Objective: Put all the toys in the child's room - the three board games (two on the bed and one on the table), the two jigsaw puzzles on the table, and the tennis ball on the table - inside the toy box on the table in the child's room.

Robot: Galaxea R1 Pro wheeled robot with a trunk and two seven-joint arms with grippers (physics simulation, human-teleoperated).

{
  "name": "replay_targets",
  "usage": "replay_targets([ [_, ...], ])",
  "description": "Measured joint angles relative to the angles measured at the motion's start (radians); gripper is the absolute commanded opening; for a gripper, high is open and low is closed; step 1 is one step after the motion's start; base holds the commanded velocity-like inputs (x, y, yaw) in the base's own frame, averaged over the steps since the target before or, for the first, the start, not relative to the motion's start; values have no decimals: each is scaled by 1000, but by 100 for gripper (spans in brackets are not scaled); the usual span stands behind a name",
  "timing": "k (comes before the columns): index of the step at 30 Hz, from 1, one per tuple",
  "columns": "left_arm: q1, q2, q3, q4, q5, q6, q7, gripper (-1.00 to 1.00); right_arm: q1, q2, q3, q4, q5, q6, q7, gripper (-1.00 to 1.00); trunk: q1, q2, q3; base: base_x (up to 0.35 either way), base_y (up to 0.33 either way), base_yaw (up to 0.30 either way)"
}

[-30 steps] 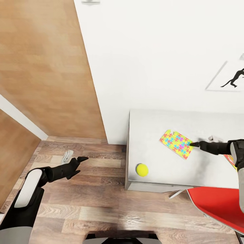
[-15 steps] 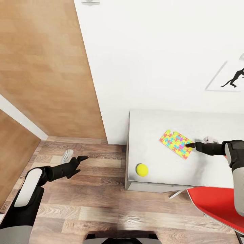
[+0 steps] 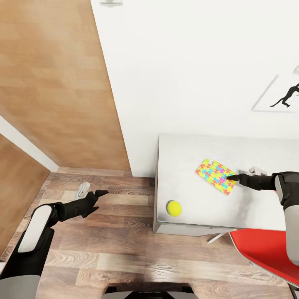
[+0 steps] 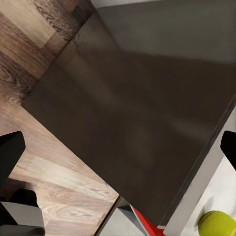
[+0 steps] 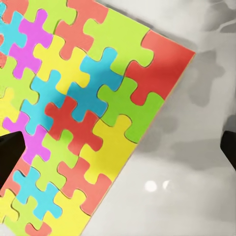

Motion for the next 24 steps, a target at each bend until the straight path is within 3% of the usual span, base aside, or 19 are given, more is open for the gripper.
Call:
replay_targets([
  [9,0,0,-1,0,0,1,1,100,0,1,0,0,10,-4,1,100,0,0,0,0,0,73],
  [24,0,0,-3,1,0,1,0,100,0,1,0,1,8,-9,2,100,0,0,0,0,0,224],
])
